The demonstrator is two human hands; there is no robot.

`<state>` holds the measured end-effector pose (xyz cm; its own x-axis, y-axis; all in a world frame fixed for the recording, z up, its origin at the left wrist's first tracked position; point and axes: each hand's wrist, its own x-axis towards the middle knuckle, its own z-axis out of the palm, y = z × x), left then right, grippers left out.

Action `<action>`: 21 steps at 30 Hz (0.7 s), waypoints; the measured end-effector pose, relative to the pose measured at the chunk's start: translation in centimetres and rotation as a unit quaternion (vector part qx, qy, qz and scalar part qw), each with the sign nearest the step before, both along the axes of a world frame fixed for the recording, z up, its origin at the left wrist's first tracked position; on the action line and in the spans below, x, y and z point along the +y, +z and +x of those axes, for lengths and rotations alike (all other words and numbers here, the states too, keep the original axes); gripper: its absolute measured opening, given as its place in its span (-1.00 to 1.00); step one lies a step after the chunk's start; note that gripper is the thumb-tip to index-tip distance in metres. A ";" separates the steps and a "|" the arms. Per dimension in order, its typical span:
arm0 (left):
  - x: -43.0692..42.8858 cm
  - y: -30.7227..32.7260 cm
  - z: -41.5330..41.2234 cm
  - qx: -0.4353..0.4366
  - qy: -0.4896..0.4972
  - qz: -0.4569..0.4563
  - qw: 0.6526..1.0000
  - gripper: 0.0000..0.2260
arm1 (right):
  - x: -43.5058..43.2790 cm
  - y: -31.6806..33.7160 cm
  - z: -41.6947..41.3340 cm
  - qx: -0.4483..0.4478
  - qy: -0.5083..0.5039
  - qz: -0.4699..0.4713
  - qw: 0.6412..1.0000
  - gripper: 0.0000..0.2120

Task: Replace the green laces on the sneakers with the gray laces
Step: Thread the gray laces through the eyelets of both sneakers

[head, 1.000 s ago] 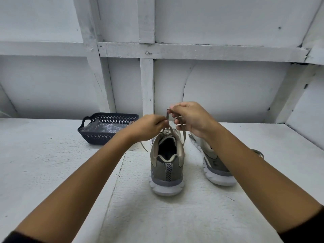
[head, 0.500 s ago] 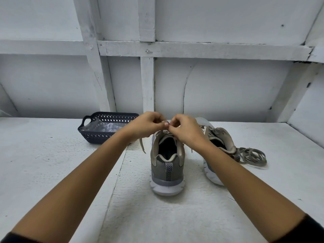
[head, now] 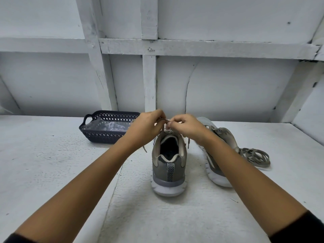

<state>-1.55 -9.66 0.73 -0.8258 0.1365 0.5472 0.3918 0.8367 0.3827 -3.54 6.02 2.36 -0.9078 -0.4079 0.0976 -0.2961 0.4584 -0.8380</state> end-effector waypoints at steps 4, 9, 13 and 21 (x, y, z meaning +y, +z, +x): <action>-0.4 0.4 -0.1 -0.035 -0.021 0.062 0.997 -0.90 | 0.0 0.5 -0.2 0.015 -0.010 0.043 0.999 -0.60; -0.6 0.7 0.3 -0.047 -0.044 0.073 0.995 -0.90 | 0.5 0.1 -1.1 0.055 -0.073 0.112 0.989 -0.50; -0.8 0.7 0.2 -0.065 -0.045 0.086 0.993 -0.90 | 1.8 -0.1 -1.6 0.083 -0.160 0.179 0.967 -0.68; -0.3 1.1 0.6 -0.078 -0.066 0.084 0.991 -0.94 | 0.6 0.8 -0.6 0.115 0.030 0.156 0.981 -0.80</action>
<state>-0.91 -9.96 1.87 -0.8834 0.1675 0.4376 0.4187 0.7015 0.5767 -4.12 6.61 3.11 -0.8498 -0.5029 0.1579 -0.4948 0.6578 -0.5679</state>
